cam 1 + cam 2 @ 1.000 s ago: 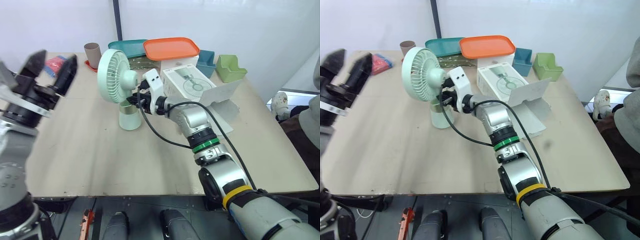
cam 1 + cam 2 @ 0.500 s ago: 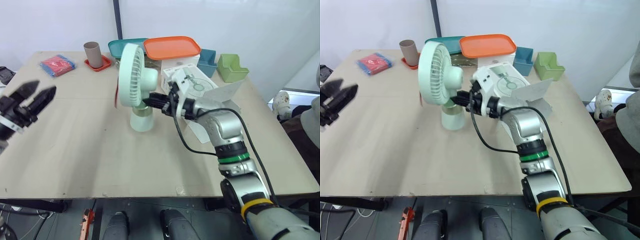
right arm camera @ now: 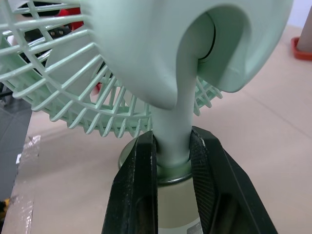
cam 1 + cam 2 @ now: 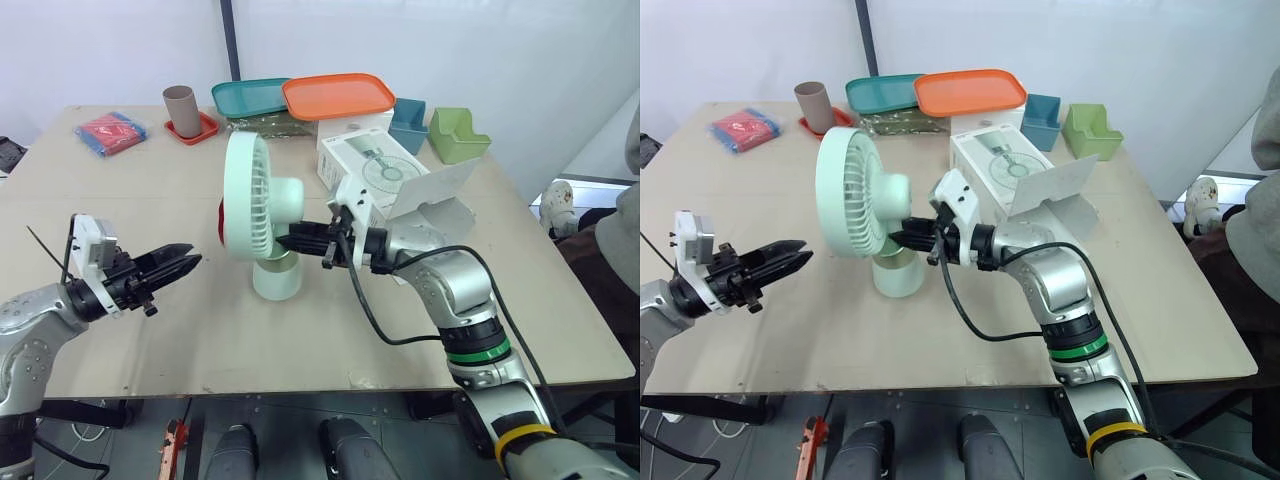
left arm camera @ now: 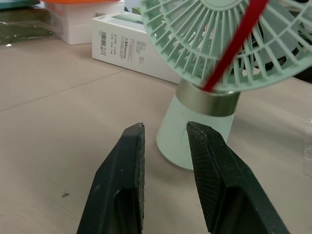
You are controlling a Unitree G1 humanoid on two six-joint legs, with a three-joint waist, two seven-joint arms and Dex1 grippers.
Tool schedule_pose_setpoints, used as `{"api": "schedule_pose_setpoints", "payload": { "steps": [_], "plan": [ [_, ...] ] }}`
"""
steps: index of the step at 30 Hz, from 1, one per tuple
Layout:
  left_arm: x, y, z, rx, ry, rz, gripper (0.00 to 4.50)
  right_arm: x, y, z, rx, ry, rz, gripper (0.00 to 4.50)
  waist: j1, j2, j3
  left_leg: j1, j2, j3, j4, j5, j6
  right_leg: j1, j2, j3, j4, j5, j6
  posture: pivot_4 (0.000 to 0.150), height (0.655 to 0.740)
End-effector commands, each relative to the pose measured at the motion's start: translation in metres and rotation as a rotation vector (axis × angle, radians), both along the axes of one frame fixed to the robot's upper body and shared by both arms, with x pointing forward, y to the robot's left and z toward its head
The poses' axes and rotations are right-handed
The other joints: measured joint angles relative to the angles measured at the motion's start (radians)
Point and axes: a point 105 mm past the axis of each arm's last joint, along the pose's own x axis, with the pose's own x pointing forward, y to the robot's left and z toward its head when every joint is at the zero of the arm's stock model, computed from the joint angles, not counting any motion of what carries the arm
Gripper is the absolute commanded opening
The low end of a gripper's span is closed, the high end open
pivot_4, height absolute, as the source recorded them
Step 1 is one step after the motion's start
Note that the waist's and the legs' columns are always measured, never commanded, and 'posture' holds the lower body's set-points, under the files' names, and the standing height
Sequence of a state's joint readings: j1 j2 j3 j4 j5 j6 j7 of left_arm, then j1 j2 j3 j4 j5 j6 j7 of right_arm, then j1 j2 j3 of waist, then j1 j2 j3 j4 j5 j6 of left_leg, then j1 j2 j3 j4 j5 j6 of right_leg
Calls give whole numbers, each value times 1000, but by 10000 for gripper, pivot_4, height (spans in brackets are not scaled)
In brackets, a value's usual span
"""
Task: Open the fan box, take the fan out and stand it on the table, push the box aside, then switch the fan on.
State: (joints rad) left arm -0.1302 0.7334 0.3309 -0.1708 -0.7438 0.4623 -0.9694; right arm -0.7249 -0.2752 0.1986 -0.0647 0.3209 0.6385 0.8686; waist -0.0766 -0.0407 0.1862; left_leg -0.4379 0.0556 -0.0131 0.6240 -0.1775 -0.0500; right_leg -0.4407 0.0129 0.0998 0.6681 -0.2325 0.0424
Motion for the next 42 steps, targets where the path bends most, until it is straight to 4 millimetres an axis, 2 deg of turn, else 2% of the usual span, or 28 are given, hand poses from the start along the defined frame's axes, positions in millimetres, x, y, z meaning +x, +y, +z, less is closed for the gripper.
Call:
{"api": "schedule_pose_setpoints", "payload": {
  "steps": [1, 3, 5, 25, 36, 42],
  "plan": [
    [-2, -19, -6, 9, -33, -87, 8626, -4, 5, 10, -6, -103, -12, 3939, 0, 0, 0, 0, 0, 0, 0, 0, 0, 0, 0, 0, 0, 0, 0, 1500, 7400],
    [0, -19, -11, 22, -35, -79, 3564, -3, 4, 12, 1, -102, -23, 3939, 1, 0, 0, 0, 0, 0, 1, 0, 0, 0, 0, 0, 0, 0, 0, 1500, 7400],
    [0, -21, -14, 38, -36, -88, 681, -2, 4, 13, 14, -97, -30, 3939, 1, 0, 0, 0, 0, 1, 1, 0, 0, 0, 0, 0, 0, 0, 1, 1500, 7400],
    [4, -37, -41, 133, -39, -120, 681, 4, 8, -7, -9, -64, -60, 3939, 0, 0, 0, 1, 1, 1, 2, 4, 2, 1, 1, 0, 1, 4, 3, 1500, 7400],
    [16, -51, -50, 126, -33, -159, 681, 4, 7, -10, -27, -64, -69, 3939, 0, 0, 0, 2, 1, 2, 2, 7, 5, 1, 1, 1, 1, 7, 3, 1500, 7400],
    [20, -50, -53, 141, -43, -160, 681, 3, 7, -11, -26, -68, -72, 3939, 0, 0, 0, 2, 1, 2, 2, 7, 5, 1, 1, 1, 1, 7, 3, 1500, 7400]
  ]
}}
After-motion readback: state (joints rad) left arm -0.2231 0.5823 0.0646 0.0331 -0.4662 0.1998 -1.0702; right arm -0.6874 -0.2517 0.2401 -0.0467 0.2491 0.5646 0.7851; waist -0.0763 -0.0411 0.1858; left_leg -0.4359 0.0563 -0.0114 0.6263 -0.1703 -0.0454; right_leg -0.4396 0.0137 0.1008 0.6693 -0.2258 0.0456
